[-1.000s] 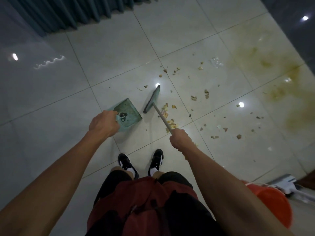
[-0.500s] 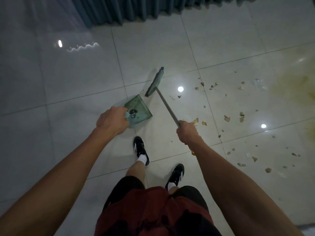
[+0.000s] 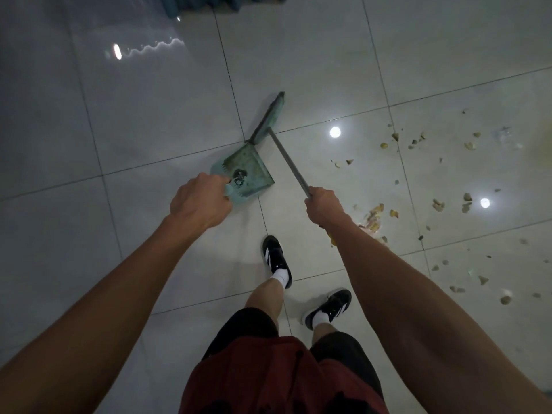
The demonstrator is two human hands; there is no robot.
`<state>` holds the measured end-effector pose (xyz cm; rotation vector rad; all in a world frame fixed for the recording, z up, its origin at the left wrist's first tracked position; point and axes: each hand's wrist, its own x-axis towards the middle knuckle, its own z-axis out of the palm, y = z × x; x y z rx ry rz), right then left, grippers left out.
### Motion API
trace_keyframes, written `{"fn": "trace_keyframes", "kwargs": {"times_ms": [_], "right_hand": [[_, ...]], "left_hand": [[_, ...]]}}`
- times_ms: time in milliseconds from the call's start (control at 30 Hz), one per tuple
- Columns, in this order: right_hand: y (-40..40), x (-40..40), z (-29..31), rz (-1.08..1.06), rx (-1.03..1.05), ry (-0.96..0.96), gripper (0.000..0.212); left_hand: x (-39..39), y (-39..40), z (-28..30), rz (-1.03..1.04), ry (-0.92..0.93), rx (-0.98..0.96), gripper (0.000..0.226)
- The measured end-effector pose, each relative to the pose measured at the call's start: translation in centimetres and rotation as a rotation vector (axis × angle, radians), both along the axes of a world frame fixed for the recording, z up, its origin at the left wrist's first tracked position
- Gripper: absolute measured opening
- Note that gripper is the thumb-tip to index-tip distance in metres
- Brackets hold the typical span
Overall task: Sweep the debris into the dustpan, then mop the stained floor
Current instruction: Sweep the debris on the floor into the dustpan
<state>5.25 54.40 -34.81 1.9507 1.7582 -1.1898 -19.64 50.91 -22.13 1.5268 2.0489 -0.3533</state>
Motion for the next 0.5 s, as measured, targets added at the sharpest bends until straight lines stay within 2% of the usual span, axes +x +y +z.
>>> {"fn": "trace_keyframes", "kwargs": {"times_ms": [133,333,500], "right_hand": [[-0.4,1.0,-0.4,-0.046,-0.064,-0.069,0.030],[-3.6,5.4,0.1,-0.108,-0.091,-0.149,0.027],[-7.7,10.8,0.9,-0.148,-0.091,-0.176,0.029]], "left_hand": [[0.3,0.5,0.2,-0.048,-0.004,0.008,0.023],[3.4,-0.4,0.9,-0.099,-0.019,-0.007,0.039],[7.4,-2.3,1.5,-0.143,-0.040,-0.007,0.037]]}}
